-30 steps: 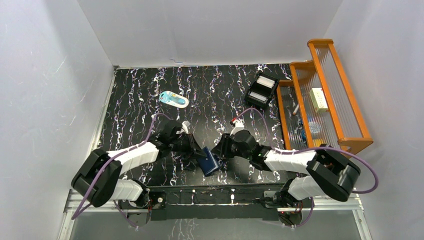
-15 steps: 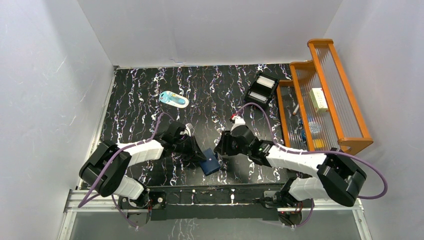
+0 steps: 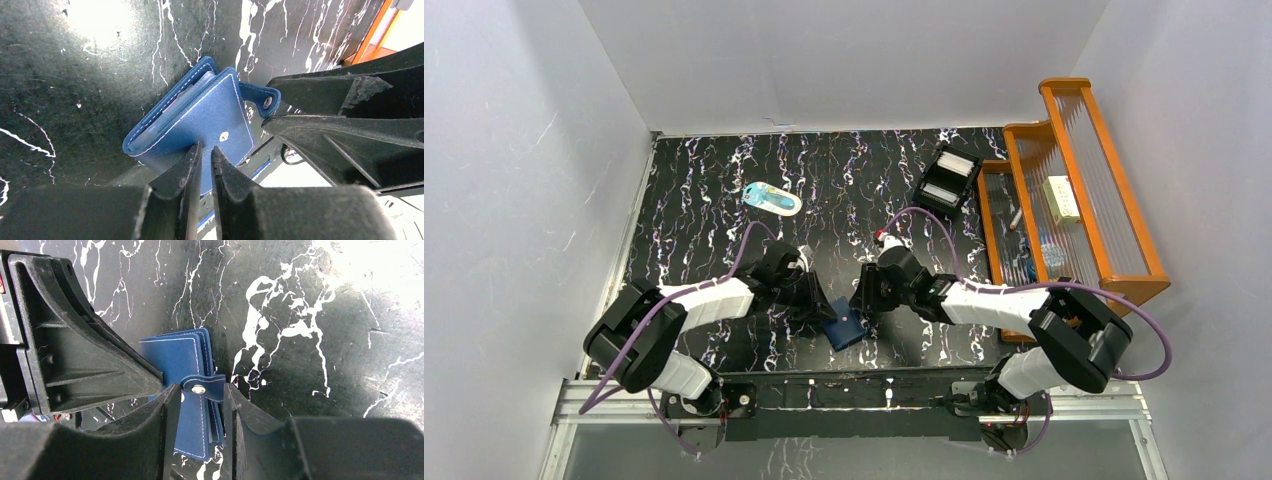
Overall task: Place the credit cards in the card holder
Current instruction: Close the card holder at the center of the board.
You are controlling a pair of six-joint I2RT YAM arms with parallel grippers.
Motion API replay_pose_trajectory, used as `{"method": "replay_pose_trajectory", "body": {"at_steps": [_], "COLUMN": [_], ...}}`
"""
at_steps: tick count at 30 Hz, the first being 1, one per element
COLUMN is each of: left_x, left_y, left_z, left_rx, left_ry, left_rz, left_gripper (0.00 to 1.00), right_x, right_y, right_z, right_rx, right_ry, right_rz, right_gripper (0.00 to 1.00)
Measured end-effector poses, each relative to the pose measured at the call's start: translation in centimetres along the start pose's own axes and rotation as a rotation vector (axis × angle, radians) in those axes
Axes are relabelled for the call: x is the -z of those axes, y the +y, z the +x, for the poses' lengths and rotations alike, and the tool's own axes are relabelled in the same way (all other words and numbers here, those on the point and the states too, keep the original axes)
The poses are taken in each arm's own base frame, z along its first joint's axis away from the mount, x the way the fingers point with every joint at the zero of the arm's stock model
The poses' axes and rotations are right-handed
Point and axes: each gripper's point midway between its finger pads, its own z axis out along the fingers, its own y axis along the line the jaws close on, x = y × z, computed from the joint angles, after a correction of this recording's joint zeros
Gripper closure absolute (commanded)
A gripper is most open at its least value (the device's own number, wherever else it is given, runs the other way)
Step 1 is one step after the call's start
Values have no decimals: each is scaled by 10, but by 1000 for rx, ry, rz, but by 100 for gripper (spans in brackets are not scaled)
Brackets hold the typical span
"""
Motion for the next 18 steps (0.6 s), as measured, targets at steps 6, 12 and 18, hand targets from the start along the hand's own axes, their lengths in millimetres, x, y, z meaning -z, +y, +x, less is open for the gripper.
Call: {"method": "replay_pose_trajectory", "body": {"at_steps": [6, 12, 18], "left_x": [-2, -5, -5], "left_y": [-1, -2, -2], "left_z": [-1, -3, -2], "left_rx": [-13, -18, -20], "left_ry": [-2, -5, -6], "left_rz": [-6, -10, -11], "left_gripper": [87, 87, 87], "right_x": [-2, 2, 5], "right_y": [4, 7, 0], "right_z": [0, -8, -21], "right_rx": [-4, -6, -49], "right_ry": [33, 46, 39], "right_rz": [-48, -97, -115], "right_gripper": [57, 59, 76]}}
